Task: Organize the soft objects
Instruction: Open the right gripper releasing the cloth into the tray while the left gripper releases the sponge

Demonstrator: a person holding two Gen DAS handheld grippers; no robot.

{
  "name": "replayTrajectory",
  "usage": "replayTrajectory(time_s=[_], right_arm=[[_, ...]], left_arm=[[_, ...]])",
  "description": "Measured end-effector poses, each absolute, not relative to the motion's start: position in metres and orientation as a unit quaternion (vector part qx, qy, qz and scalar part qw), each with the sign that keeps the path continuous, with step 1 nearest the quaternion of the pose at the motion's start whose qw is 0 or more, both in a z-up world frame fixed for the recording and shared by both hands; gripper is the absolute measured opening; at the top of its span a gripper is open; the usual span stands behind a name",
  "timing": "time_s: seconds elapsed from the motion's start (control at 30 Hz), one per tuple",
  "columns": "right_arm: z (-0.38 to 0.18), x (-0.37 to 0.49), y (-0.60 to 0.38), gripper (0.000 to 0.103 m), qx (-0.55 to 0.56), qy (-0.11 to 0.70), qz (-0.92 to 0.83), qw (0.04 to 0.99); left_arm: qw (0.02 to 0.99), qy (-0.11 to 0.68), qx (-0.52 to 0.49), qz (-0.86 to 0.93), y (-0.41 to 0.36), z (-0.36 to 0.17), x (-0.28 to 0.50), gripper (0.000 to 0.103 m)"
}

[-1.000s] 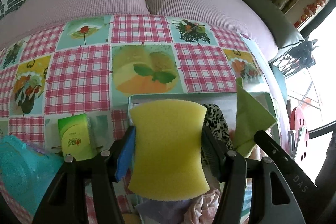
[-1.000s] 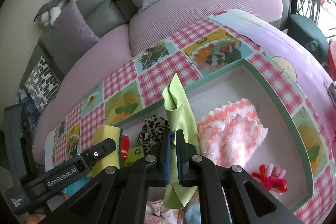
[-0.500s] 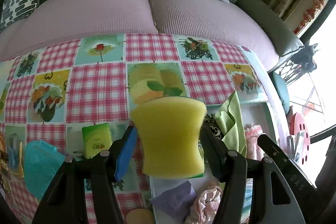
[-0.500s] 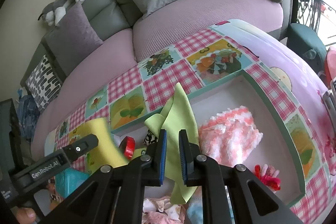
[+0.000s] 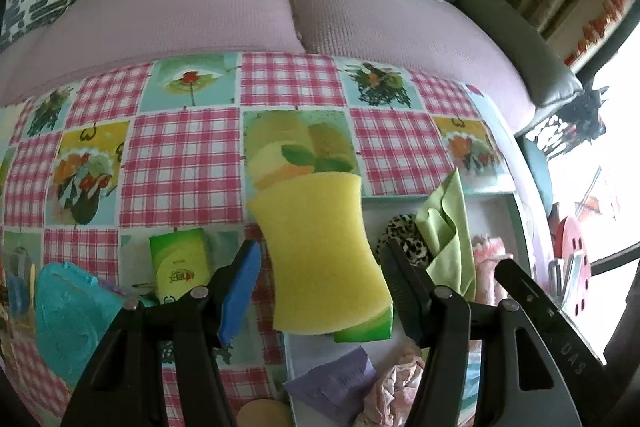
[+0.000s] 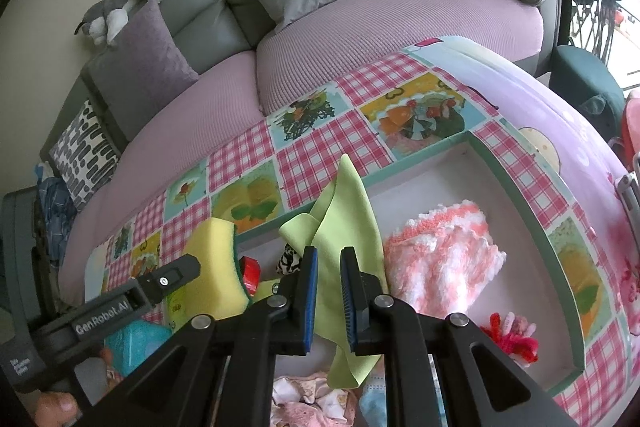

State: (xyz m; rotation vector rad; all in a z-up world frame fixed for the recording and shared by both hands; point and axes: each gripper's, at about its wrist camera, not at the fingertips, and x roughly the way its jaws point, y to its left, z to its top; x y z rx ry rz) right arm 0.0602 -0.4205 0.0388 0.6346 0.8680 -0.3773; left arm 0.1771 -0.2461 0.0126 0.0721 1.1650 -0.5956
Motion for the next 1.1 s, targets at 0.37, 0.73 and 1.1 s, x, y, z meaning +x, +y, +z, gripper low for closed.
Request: replayTrajectory(time_s=[0.37,0.73,1.1], right_arm=[[0.038,0.061,-0.419,0.014,0.299,0.412,-0.177,0.842],[0.039,0.064,-0.415,0.014,0.297,0.413,-0.171,0.844],[0.040,0.064,-0.415,0.014,0.300,0.412,-0.167,0.844]], left_arm=[[0.818,0.526,0.030,-0.232,-0.235,0.007,0.190,0.075],[0.845,0.500,0.056,-0.183,-0.233,0.000,0.198,0.076],[0.815,0.531,0.065,-0.225,-0.245,-0.011,0.193,0.076]])
